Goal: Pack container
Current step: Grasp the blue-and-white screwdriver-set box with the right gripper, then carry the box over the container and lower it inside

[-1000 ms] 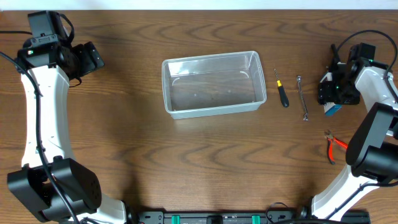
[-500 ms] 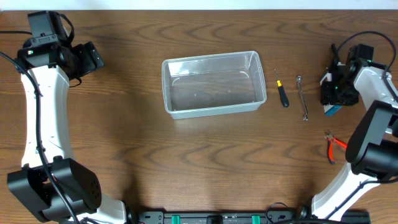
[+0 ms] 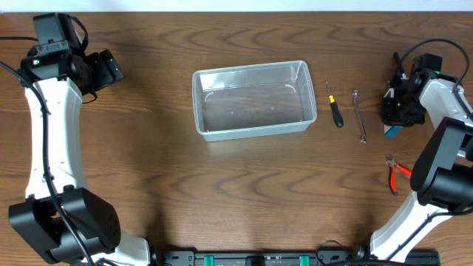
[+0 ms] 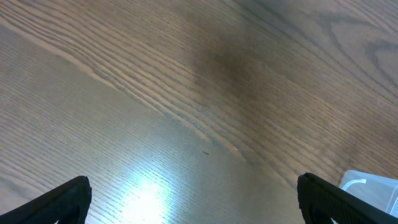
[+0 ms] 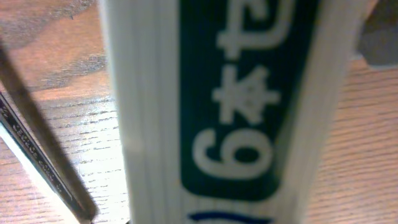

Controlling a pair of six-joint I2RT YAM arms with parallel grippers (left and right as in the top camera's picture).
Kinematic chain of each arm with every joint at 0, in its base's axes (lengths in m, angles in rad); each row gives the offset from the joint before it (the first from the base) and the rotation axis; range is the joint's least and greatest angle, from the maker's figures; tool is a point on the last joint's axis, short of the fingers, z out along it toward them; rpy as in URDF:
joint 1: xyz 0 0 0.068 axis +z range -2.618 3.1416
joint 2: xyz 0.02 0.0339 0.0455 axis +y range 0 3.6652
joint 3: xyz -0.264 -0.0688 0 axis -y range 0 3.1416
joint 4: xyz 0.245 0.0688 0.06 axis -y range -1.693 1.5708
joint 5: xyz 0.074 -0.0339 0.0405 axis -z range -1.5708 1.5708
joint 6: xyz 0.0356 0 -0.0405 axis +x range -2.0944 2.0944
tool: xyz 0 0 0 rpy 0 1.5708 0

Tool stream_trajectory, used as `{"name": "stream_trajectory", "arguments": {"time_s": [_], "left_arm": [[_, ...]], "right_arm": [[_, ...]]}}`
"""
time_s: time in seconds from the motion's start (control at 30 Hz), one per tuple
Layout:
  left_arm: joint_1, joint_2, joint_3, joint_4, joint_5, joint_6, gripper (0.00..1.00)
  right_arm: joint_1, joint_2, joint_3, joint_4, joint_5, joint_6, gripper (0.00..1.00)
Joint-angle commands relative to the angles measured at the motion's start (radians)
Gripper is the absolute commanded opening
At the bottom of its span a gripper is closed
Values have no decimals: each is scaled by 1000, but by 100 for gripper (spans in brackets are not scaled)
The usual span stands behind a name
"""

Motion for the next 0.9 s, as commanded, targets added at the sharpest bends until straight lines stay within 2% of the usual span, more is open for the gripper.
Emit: {"name": "stream_trajectory", "arguments": {"time_s": [0.0,0.33,0.5,0.73,0.87], "left_arm": [[3,5,5,-3,-11,-10,98],[3,5,5,-3,-11,-10,98],[3,5,5,-3,-11,-10,98],[3,5,5,-3,-11,-10,98],[3,5,5,-3,-11,-10,98]], "right_arm": [[23,-61,92,-21,6,22,10],[221,-87,544,-241,-73,-47,8],[371,-87,722,-296,-149,-215,7],[570,-84,762,-349,-150,-518,5],[650,-75,762,-419,-153,-609,4]]}}
